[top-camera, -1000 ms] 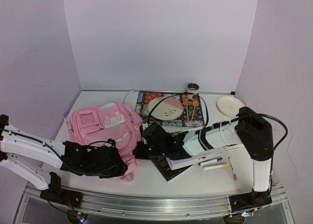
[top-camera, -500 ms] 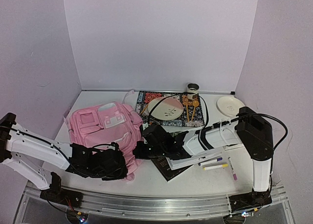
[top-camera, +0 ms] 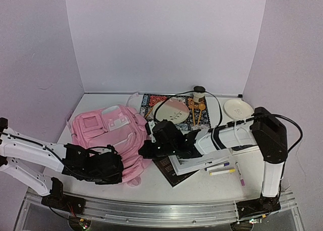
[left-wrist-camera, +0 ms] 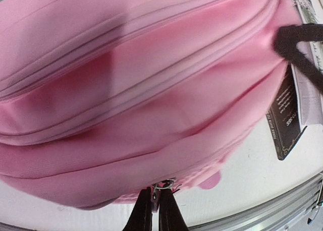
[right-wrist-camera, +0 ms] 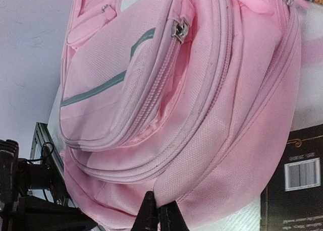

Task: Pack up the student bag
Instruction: Unzip the largest pocket of the student bag, then adjust the student bag at the center of the board.

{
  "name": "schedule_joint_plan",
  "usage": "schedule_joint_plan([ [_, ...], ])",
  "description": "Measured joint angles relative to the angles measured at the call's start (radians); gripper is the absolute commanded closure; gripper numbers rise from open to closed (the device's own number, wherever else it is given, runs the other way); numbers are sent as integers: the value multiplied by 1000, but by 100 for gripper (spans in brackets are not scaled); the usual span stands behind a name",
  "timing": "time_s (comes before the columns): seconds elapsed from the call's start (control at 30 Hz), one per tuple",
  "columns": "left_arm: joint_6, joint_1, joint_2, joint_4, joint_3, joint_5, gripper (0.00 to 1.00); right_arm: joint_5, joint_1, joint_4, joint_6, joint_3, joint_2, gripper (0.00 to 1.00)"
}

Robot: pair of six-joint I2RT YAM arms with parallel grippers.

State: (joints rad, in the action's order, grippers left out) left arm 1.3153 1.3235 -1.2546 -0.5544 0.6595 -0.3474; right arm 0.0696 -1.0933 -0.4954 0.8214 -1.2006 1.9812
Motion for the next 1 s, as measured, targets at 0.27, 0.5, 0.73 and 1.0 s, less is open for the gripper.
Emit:
schedule_joint_plan([
  [0.27, 42, 2, 104, -214, 4, -12, 100, 44, 113, 38, -94, 65, -140, 100],
  [0.5, 56, 2, 126, -302, 43, -43, 100, 80, 144, 68, -123, 66, -172, 80],
  [0.73, -22, 2, 18, -295, 157, -59, 100, 63, 123, 64, -65, 99, -181, 51],
  [1.0, -91, 2, -33, -216, 186, -40, 100, -17, 32, 27, 64, 224, -272, 35],
])
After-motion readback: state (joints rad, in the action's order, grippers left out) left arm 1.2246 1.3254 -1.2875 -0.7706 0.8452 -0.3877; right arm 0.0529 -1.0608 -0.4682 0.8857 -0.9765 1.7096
